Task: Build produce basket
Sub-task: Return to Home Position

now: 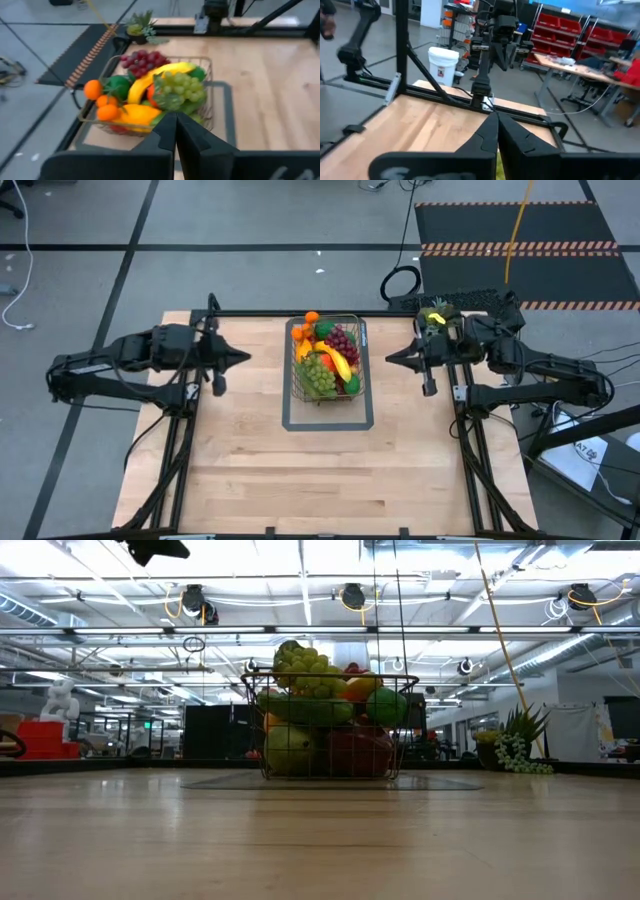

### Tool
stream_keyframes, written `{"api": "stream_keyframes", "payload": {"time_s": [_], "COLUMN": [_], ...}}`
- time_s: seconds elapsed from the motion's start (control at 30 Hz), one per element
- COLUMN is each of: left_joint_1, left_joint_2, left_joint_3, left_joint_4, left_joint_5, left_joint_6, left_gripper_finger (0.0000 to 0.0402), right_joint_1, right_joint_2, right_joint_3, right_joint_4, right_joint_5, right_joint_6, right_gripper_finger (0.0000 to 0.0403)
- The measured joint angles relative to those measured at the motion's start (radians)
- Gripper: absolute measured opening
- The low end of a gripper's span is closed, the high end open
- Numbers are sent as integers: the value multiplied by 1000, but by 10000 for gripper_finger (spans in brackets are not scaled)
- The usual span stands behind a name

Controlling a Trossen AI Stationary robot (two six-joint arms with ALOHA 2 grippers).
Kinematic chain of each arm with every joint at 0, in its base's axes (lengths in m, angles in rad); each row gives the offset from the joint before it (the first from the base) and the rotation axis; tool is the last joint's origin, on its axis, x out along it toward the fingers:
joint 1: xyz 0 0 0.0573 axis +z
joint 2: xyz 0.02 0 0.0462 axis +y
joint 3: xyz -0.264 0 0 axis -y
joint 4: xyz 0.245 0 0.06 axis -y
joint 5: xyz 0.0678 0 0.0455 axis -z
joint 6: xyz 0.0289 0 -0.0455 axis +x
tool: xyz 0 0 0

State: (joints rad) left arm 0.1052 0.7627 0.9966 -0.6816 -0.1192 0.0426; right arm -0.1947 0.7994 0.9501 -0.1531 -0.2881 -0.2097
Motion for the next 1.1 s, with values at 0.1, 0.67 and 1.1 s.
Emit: {"api": "stream_keyframes", "payload": {"time_s": [0.1, 0.67, 1.1], "left_joint_1": [0, 12, 62], "left_joint_2": [-11, -16, -18], "left_joint_3": [-1, -163, -329], "left_joint_4": [-24, 9, 190], "left_joint_5": [-44, -40, -34], "left_joint_6": [33, -153, -259], "left_gripper_finger": [24, 7, 5], "right_joint_1": [0, 0, -2], "right_joint_2": [2, -81, -352], "right_joint_3": [-45, -392, -656], "right_joint_4": [72, 360, 367], "right_joint_5": [34, 57, 165], "right_joint_6": [-41, -38, -3], "right_gripper_finger": [1, 0, 0]}}
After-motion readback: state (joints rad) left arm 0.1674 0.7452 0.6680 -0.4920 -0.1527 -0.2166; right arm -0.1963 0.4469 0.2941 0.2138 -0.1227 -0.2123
